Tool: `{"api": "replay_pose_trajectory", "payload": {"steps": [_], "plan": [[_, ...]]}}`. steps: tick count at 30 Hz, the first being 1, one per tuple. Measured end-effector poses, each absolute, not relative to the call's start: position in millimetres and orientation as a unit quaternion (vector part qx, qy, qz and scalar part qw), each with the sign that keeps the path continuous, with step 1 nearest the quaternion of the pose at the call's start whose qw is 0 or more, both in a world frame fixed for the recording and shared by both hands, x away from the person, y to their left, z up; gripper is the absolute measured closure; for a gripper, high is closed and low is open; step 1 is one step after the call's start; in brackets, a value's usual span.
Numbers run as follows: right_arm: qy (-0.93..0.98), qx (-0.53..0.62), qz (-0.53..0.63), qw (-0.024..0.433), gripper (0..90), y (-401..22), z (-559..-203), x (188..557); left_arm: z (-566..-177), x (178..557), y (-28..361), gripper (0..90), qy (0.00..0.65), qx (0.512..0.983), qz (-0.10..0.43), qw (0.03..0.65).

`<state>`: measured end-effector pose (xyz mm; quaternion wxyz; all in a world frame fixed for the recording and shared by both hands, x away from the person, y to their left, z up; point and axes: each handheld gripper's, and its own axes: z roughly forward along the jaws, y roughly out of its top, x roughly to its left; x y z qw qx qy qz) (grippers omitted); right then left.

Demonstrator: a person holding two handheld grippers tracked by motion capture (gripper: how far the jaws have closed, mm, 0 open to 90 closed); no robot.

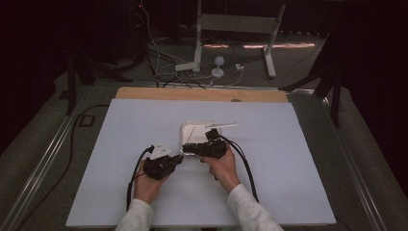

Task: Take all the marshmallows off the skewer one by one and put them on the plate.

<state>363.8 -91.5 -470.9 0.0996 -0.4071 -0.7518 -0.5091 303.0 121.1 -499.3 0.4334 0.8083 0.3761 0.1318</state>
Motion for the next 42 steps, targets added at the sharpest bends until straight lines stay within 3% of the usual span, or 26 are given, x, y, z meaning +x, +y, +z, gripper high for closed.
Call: {"api": "replay_pose_trajectory", "payload": {"steps": [2,4,6,16,25,28,35,42], "plan": [[-0.750,-0.407,-0.511,0.103,75.7,-91.7,-470.3,363.6,-498.7,302.2,120.4,88.9,0.376,0.808,0.139,0.432],[-0.749,-0.405,-0.513,0.110,65.4,-90.4,-471.0,363.2,-497.2,301.1,119.8,89.4,0.373,0.806,0.145,0.436],[-0.753,-0.405,-0.506,0.111,62.1,-85.9,-473.1,362.2,-496.9,300.7,118.9,89.5,0.373,0.805,0.147,0.437],[-0.754,-0.415,-0.499,0.103,78.1,-80.7,-475.6,359.5,-494.0,297.9,116.4,90.0,0.363,0.806,0.154,0.442],[-0.744,-0.421,-0.511,0.088,79.5,-86.8,-463.1,360.3,-486.7,294.2,116.9,90.0,0.350,0.804,0.172,0.450],[-0.707,-0.447,-0.542,0.076,80.6,-102.0,-450.9,366.0,-491.5,292.1,116.0,90.0,0.345,0.821,0.186,0.416],[-0.717,-0.440,-0.537,0.057,80.5,-121.1,-430.5,375.2,-486.4,290.7,110.2,90.0,0.335,0.813,0.181,0.440],[-0.692,-0.452,-0.559,0.067,80.7,-125.4,-428.7,377.9,-481.3,288.8,115.8,90.0,0.331,0.817,0.206,0.425]]}}
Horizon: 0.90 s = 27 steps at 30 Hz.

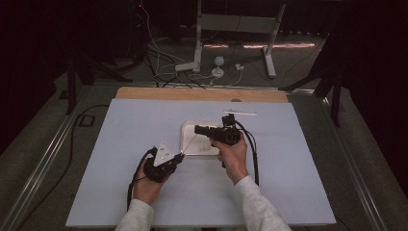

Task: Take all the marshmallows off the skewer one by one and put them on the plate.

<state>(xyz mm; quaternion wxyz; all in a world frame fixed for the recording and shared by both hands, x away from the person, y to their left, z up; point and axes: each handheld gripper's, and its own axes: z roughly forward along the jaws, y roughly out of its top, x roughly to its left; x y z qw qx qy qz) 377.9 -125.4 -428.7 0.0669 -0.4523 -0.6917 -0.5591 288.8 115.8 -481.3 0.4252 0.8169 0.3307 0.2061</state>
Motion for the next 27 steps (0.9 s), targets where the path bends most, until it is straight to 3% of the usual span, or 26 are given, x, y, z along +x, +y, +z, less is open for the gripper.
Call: {"api": "replay_pose_trajectory", "payload": {"steps": [5,9,27], "plan": [[-0.665,-0.470,-0.578,0.048,81.6,-141.7,-420.7,383.3,-488.3,289.1,117.0,90.0,0.337,0.830,0.213,0.391],[-0.700,-0.452,-0.552,0.020,81.0,-147.2,-414.6,381.8,-485.9,292.5,120.4,90.0,0.353,0.814,0.197,0.417],[-0.734,-0.451,-0.508,-0.011,77.6,-145.1,-435.2,383.0,-484.8,293.1,119.2,89.7,0.357,0.806,0.192,0.431]]}}
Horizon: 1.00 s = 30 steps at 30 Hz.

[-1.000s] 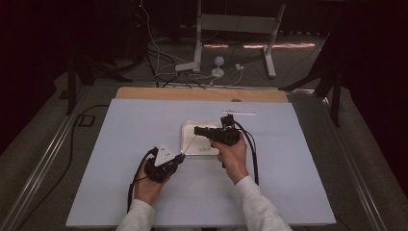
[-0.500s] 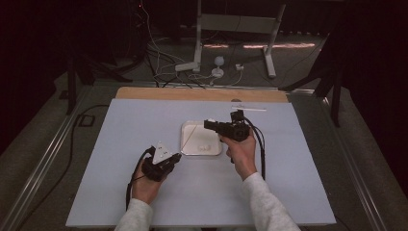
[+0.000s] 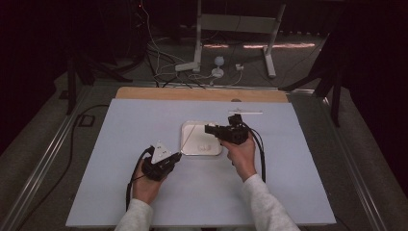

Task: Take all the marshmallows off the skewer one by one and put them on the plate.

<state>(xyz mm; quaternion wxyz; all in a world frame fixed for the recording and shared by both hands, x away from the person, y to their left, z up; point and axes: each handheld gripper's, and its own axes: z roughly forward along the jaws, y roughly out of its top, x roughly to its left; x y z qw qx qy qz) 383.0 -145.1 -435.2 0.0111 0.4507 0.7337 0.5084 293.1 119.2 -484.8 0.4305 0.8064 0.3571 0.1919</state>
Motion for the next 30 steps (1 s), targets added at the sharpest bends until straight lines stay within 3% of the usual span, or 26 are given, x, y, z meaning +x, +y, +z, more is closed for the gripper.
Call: {"api": "replay_pose_trajectory", "payload": {"steps": [25,27,30], "plan": [[0.752,0.483,0.448,0.030,73.8,-150.1,-476.3,390.7,-485.0,294.0,120.7,89.5,0.361,0.804,0.191,0.433],[0.753,0.488,0.442,0.031,67.4,-151.0,-481.3,390.7,-485.3,294.1,120.5,89.5,0.360,0.805,0.190,0.431],[0.751,0.495,0.435,0.041,48.9,-151.6,-485.5,390.8,-485.6,294.2,119.9,89.5,0.360,0.805,0.190,0.432]]}}
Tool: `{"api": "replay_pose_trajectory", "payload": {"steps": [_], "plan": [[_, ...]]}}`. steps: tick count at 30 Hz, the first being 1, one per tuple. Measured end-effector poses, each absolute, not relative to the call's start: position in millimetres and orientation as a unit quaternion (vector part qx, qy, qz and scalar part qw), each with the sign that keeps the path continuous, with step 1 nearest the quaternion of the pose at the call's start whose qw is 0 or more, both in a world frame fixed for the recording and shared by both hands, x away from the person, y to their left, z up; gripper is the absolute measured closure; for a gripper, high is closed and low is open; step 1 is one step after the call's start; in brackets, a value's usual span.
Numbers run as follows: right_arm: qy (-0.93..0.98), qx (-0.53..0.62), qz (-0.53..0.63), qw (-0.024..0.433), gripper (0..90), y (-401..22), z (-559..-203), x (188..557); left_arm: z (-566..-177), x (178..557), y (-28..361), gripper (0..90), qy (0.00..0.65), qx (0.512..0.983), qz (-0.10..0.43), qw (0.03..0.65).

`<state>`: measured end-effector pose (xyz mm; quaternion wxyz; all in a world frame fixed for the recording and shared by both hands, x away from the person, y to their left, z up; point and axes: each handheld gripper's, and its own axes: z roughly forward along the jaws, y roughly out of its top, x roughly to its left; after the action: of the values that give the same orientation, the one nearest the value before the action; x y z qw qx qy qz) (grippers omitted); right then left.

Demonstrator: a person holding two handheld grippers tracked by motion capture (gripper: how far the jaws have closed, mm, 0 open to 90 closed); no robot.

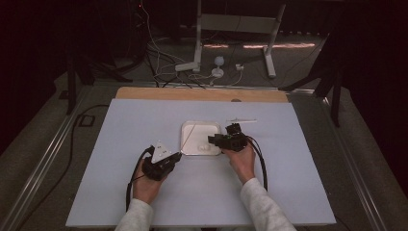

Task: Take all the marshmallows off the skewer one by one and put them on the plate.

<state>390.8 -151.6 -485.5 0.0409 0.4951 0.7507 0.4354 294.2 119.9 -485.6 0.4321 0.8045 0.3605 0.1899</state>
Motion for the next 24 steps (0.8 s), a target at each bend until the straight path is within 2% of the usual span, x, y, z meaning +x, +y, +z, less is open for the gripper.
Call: {"api": "replay_pose_trajectory", "payload": {"steps": [2,10,17,20,24], "plan": [[0.752,0.491,0.437,0.040,41.4,-151.1,-486.4,391.2,-485.8,294.3,119.7,89.5,0.361,0.805,0.190,0.432],[0.760,0.460,0.459,0.025,28.9,-148.8,-481.0,384.5,-485.4,296.0,120.3,89.5,0.369,0.798,0.178,0.442],[0.765,0.440,0.467,0.061,12.9,-151.5,-471.8,372.1,-483.0,300.2,120.4,89.4,0.379,0.793,0.166,0.447],[0.771,0.434,0.461,0.072,1.7,-152.2,-468.5,367.1,-480.9,301.5,118.6,89.3,0.379,0.792,0.165,0.450],[0.773,0.429,0.462,0.077,0.0,-156.1,-463.5,361.6,-479.8,303.6,115.6,89.2,0.383,0.790,0.162,0.451]]}}
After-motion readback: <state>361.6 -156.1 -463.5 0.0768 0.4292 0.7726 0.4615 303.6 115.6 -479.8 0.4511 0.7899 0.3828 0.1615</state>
